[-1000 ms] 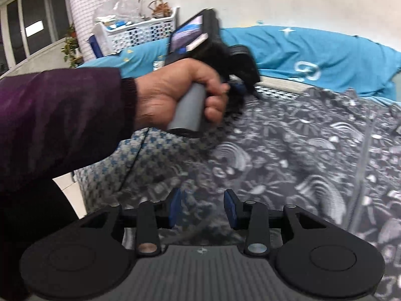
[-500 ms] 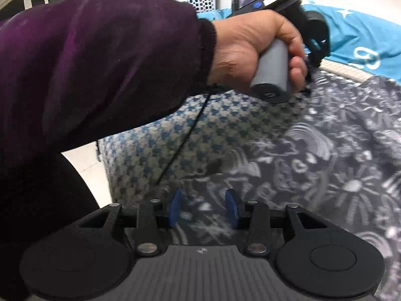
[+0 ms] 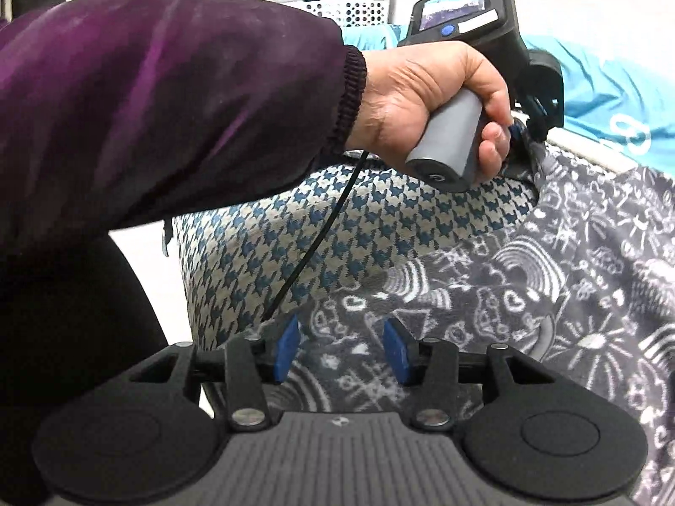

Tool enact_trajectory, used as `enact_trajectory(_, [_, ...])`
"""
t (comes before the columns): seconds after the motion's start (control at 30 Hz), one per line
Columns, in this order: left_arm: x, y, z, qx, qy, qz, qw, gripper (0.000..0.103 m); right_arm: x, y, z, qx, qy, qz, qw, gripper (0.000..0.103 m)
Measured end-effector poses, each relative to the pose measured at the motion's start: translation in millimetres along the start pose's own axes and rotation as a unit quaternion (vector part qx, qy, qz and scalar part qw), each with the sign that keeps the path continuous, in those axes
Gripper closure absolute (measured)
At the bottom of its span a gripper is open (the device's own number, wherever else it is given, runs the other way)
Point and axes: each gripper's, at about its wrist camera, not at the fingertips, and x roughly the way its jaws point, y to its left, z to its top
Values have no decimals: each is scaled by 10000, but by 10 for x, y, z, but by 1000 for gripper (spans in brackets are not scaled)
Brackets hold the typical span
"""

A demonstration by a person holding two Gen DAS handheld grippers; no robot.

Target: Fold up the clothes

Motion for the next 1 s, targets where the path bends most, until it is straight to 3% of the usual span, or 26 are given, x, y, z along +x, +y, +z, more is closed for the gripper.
enact_trajectory(0.17, [-117, -56, -60, 301, 226, -199, 9991, 66, 13, 97, -66, -230, 88, -123, 9996, 53])
enact_trajectory(0.37, [-146, -183, -269, 771, 673, -517, 9934, 59, 11, 108, -158, -212, 24, -170, 9996, 53])
enact_trajectory(0.6, [-101, -221, -336, 925, 678, -532, 9920, 63, -27, 87, -166, 67, -41, -205, 9998, 53])
enact_trajectory(0.8, [-66, -214, -302, 776, 651, -511, 9935, 72, -23, 155, -217, -172, 28, -391, 9991, 53])
enact_trajectory(1.0, [-42, -213, -295, 663, 601, -493, 9948, 81, 0, 198, -318, -420, -8, -490, 9979, 59])
